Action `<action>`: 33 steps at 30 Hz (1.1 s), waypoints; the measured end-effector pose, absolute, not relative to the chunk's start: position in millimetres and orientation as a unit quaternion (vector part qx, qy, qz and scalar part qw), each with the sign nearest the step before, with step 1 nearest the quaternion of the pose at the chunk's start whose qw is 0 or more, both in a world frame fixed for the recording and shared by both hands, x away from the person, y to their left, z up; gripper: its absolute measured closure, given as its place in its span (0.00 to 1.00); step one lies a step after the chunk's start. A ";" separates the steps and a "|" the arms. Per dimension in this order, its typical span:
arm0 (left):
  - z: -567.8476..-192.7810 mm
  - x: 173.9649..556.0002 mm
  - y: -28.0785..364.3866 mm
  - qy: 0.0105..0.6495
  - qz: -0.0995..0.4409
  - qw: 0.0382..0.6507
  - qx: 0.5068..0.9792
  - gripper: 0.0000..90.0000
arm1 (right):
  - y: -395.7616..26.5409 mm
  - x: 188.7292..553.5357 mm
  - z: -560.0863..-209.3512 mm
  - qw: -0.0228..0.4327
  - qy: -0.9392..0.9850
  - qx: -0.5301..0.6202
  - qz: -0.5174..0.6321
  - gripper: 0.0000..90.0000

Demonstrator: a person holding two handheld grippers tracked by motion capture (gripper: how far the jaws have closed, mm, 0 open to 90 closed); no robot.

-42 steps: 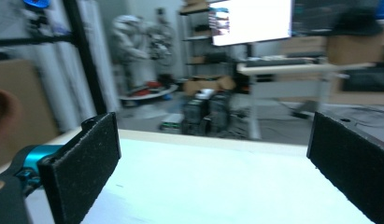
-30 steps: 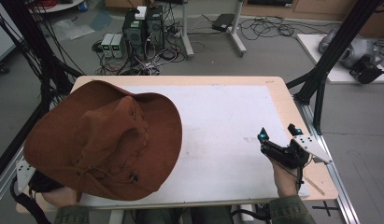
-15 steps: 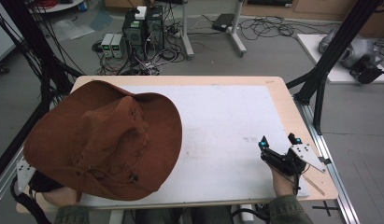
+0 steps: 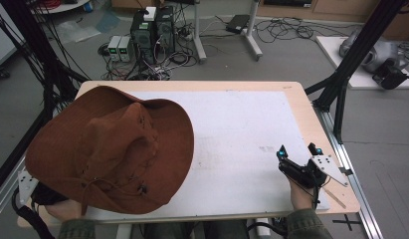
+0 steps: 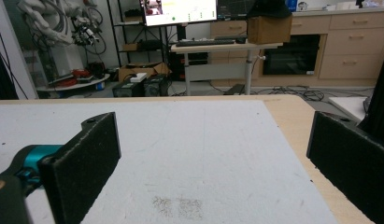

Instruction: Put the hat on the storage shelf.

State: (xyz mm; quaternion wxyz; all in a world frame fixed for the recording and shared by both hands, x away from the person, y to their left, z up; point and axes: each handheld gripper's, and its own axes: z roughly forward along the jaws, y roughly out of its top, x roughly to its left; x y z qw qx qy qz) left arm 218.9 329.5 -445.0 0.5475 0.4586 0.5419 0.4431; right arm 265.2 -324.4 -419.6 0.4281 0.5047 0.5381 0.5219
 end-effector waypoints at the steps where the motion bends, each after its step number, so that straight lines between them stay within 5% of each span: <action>1: -445.0 218.8 329.3 0.542 0.443 0.548 0.458 0.17 | -324.4 265.2 -419.6 0.428 0.538 0.505 0.522 0.02; 33: -443.5 214.0 332.7 0.544 0.443 0.551 0.451 0.17 | -321.5 264.4 -420.8 0.425 0.542 0.506 0.519 0.02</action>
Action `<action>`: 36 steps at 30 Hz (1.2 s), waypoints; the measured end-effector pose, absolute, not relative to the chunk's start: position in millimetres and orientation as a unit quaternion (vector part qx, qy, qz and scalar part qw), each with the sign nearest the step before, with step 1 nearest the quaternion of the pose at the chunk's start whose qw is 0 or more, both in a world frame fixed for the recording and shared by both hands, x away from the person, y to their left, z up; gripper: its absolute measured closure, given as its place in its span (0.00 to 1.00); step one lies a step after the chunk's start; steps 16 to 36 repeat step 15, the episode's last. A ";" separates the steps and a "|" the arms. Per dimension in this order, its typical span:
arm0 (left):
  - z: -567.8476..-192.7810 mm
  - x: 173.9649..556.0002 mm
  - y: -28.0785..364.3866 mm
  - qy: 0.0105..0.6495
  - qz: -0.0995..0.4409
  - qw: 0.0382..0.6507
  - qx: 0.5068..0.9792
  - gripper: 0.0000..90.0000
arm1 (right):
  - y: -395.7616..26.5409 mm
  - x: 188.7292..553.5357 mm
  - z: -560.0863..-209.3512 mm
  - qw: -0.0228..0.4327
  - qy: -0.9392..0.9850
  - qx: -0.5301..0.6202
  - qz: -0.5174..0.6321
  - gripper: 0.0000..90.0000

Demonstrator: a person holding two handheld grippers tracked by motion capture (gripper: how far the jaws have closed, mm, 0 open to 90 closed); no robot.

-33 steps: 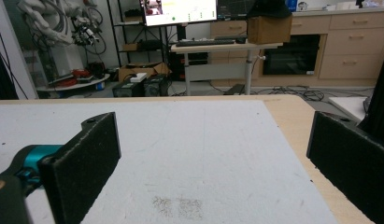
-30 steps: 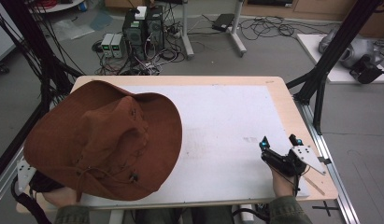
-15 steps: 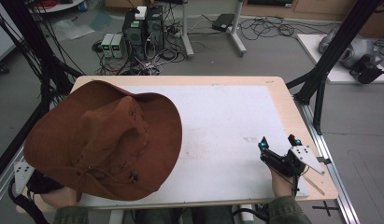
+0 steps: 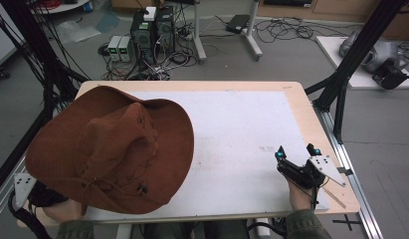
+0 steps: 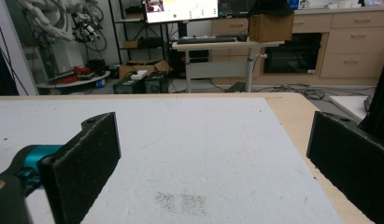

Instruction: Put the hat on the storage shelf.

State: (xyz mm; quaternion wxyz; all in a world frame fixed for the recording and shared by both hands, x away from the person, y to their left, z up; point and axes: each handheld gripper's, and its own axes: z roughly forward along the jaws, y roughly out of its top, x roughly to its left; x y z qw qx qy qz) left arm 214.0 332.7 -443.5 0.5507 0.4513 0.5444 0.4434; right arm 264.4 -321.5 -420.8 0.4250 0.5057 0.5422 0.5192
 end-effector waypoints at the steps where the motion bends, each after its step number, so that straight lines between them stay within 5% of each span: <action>1: -443.6 214.0 332.8 0.545 0.444 0.551 0.451 0.17 | -321.4 264.4 -420.8 0.425 0.542 0.506 0.519 0.02; 36: -444.3 215.6 333.1 0.545 0.442 0.550 0.453 0.17 | -322.8 264.6 -421.7 0.421 0.542 0.508 0.521 0.02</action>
